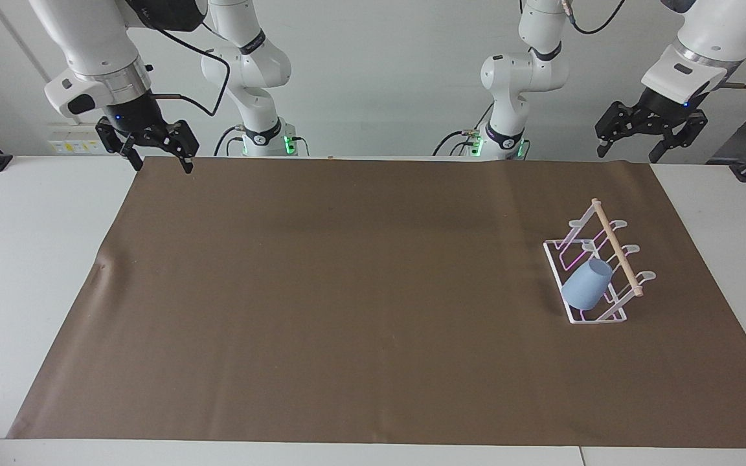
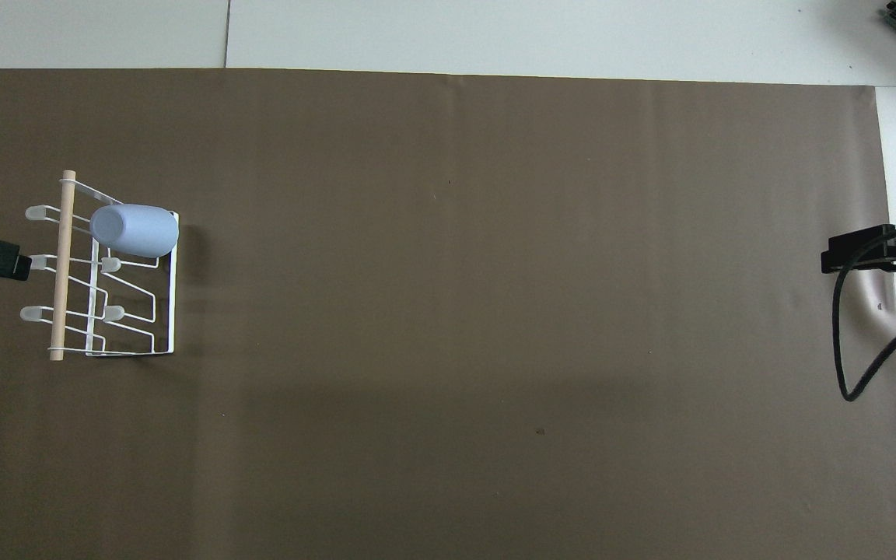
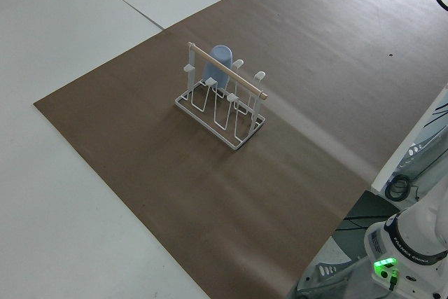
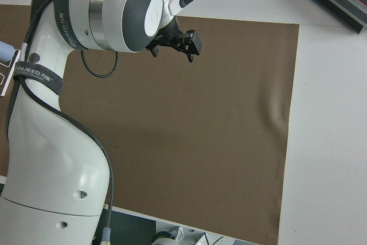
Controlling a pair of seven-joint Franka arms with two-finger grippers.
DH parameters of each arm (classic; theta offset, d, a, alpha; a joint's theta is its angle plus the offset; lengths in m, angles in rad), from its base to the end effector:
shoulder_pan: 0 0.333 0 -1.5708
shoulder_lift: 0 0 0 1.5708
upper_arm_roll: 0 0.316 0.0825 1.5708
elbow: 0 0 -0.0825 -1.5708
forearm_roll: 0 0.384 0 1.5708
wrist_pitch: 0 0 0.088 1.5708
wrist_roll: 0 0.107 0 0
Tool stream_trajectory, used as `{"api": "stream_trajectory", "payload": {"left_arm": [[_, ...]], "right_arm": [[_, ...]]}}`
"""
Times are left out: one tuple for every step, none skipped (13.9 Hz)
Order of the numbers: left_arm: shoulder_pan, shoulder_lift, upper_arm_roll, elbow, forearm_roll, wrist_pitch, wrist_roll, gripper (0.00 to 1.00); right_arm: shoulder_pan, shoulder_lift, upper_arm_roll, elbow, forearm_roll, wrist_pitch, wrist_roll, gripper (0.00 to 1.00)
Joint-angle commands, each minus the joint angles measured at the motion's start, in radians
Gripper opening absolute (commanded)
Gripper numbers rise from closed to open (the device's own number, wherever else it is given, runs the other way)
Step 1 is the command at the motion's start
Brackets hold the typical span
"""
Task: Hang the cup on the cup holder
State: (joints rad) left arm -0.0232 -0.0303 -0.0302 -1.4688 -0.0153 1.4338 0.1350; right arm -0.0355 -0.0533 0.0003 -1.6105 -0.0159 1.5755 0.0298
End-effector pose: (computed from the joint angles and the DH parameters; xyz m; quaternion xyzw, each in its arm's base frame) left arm 0.5293 -0.0304 0.6764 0.9954 -0.0951 -0.0021 0.0072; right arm 0.5379 -0.0206 0.6353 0.9994 -0.0325 0.0091 0.0080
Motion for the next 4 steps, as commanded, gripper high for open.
{"api": "stream_trajectory", "payload": {"left_arm": [[-0.001, 0.001, 0.006, 0.021, -0.005, -0.026, 0.012, 1.0], [0.003, 0.003, 0.006, 0.021, -0.005, -0.027, 0.011, 1.0], [0.003, 0.003, 0.007, 0.018, -0.005, -0.033, 0.011, 1.0], [0.002, 0.004, 0.007, 0.016, -0.005, -0.035, 0.006, 1.0]], "right_arm": [[-0.011, -0.026, 0.006, -0.032, -0.006, 0.012, -0.018, 1.0], [-0.012, -0.026, 0.006, -0.032, -0.006, 0.012, -0.018, 1.0], [-0.012, -0.026, 0.006, -0.032, -0.006, 0.012, -0.018, 1.0], [-0.012, -0.026, 0.006, -0.032, -0.006, 0.012, -0.018, 1.0]]}}
